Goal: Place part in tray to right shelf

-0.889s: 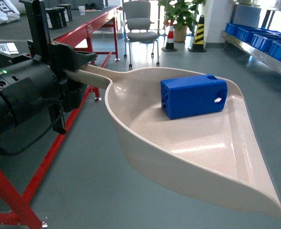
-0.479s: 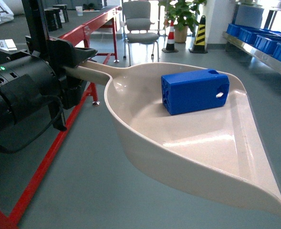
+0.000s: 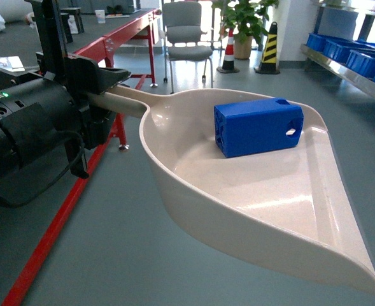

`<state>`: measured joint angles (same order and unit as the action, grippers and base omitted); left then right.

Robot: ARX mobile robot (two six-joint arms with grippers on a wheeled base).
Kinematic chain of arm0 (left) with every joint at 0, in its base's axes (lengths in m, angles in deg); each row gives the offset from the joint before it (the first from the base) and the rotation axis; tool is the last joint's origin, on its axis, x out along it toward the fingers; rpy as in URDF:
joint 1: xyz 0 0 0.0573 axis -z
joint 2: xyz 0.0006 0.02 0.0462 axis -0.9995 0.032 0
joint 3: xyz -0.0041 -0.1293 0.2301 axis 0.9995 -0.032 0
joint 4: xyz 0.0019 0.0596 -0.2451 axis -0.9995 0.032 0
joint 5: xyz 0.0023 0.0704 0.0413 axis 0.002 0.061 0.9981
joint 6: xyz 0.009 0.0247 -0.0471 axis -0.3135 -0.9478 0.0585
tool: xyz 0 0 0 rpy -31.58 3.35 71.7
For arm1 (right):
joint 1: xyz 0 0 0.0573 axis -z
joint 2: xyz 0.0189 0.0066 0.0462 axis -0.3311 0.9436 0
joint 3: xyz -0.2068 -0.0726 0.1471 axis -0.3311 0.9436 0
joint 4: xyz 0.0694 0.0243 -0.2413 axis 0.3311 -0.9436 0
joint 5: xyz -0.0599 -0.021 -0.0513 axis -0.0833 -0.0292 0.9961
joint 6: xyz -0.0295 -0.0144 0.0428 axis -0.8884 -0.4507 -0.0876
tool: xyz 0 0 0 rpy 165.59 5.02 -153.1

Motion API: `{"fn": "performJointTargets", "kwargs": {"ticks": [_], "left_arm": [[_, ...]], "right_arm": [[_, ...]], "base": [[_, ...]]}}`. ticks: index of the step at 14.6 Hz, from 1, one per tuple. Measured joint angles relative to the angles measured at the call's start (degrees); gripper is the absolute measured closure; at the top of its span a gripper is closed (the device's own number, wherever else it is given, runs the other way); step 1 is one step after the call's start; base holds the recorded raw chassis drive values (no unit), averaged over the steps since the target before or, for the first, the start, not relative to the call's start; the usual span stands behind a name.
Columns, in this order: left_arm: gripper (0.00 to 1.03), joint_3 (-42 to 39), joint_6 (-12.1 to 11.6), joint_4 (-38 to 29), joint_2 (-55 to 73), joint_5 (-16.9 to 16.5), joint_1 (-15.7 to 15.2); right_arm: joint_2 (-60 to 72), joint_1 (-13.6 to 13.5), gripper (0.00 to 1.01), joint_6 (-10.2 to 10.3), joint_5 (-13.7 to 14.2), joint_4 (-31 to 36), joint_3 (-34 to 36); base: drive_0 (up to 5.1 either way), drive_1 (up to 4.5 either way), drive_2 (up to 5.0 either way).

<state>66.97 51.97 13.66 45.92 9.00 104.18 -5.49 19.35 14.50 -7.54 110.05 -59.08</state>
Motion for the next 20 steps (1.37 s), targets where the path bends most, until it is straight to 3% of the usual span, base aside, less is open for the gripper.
{"fn": "performJointTargets", "kwargs": {"ticks": [20], "left_arm": [[0.91, -0.07, 0.02, -0.42, 0.0, 0.15, -0.04]], "right_arm": [[0.0, 0.0, 0.03, 0.0, 0.02, -0.22, 0.0]], "base": [[0.0, 4.23, -4.3]]}}
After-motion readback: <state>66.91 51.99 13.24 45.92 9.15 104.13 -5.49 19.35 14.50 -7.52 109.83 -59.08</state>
